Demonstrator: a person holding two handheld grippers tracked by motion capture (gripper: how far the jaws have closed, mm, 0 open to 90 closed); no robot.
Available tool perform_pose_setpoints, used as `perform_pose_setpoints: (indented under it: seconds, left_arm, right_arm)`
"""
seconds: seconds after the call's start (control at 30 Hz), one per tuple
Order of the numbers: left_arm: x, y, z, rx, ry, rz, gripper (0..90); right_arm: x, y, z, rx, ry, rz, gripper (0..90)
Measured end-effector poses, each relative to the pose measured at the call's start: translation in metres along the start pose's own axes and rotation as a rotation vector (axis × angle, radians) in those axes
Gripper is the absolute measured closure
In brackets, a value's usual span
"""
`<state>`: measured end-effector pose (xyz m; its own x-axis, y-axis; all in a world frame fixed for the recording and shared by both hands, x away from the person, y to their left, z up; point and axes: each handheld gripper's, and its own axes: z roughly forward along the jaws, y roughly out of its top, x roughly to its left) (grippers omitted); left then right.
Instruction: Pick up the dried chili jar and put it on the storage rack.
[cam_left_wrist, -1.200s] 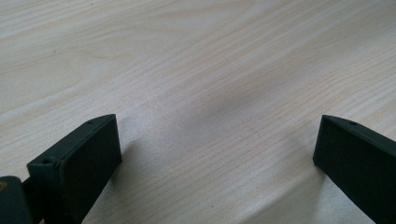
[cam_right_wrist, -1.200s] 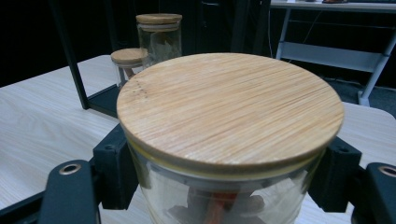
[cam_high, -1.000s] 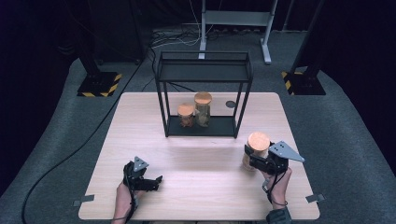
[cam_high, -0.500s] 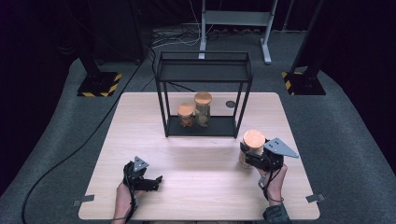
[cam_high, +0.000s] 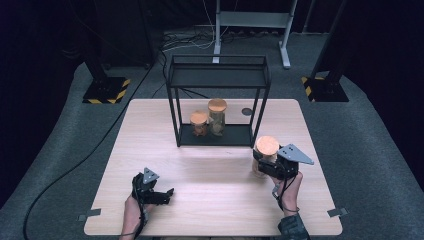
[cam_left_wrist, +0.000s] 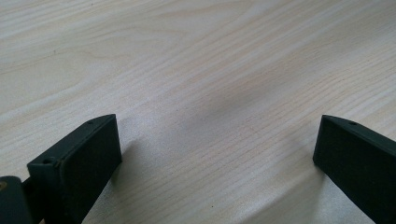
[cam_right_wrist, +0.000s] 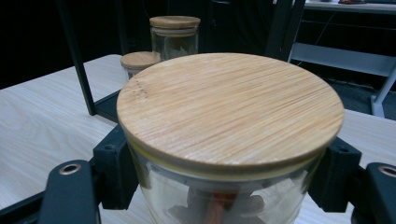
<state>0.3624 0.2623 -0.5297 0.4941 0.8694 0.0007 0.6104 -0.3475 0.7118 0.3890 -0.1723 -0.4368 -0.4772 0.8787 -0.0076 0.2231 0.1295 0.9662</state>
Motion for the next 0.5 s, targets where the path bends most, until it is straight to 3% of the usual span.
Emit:
perform_pose_setpoints:
  seconds: [0.5]
  left_arm:
    - [0.0000, 0.0000, 0.0000, 0.000, 0.000, 0.000, 0.2]
  right_arm:
    - [0.0028, 0.0057, 0.0100, -0.006, 0.005, 0.008, 24.4]
